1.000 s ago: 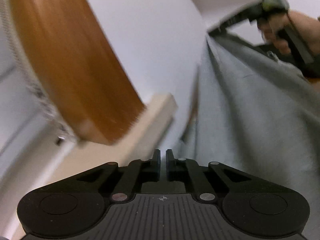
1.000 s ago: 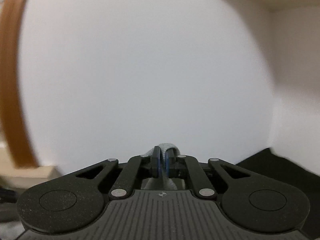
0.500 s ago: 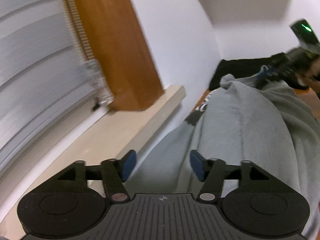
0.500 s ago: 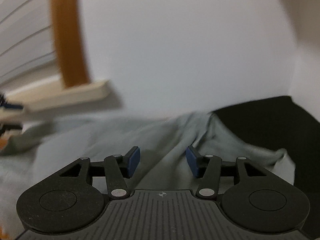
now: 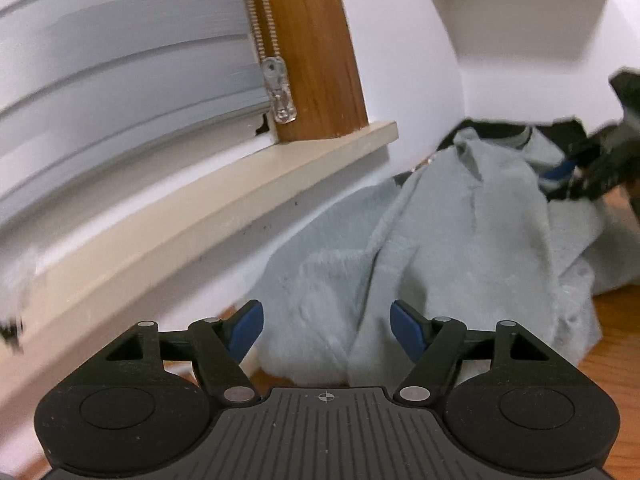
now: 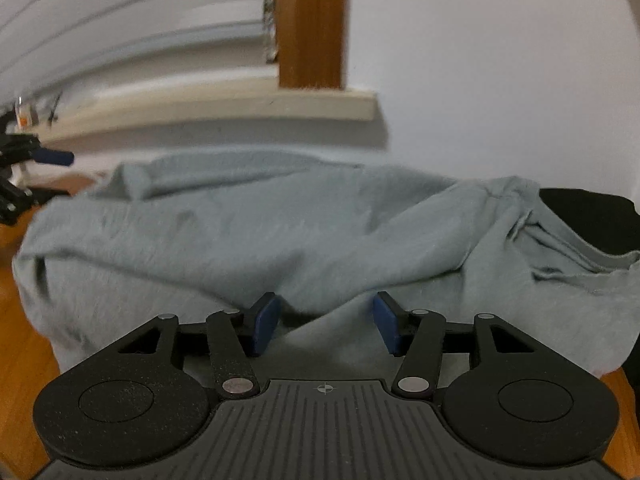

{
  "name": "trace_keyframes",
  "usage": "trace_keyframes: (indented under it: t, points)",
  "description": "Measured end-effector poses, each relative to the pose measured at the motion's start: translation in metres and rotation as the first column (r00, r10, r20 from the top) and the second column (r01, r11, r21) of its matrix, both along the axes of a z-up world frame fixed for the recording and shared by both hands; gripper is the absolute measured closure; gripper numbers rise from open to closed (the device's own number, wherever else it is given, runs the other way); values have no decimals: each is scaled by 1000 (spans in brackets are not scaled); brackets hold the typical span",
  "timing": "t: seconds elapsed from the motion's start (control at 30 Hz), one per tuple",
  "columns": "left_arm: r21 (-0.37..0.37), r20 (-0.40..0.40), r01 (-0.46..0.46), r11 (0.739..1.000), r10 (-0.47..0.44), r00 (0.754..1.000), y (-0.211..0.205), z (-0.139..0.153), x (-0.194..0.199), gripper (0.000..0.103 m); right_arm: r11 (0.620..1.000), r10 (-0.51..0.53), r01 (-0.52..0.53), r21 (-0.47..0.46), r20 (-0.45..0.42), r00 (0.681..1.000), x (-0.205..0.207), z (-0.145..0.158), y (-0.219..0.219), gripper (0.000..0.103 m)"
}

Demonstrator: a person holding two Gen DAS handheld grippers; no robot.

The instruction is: Fold clothes

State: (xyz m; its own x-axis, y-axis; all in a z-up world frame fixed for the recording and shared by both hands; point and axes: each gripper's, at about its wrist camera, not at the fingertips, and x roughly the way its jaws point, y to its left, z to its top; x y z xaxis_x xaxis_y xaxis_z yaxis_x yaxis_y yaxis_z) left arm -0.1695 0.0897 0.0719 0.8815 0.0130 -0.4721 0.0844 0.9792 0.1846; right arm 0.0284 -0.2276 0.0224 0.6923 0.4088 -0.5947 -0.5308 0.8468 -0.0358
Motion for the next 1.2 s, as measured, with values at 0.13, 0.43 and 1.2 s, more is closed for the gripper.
trace_keyframes:
  t: [0.13, 0.43, 1.2]
  points:
    - [-54, 38, 3, 999, -1, 999, 10, -10, -7, 28, 996, 19, -18, -90, 5, 1000, -5, -11, 15, 48]
    - [-214, 125, 12, 977, 15, 992, 29, -9, -5, 8, 996, -22, 21, -84, -1, 1000, -8, -13, 8, 44]
    - [-168, 71, 149, 974, -139, 988, -75, 18, -4, 13, 999, -16, 19, 33, -66, 998, -118, -4, -67, 44]
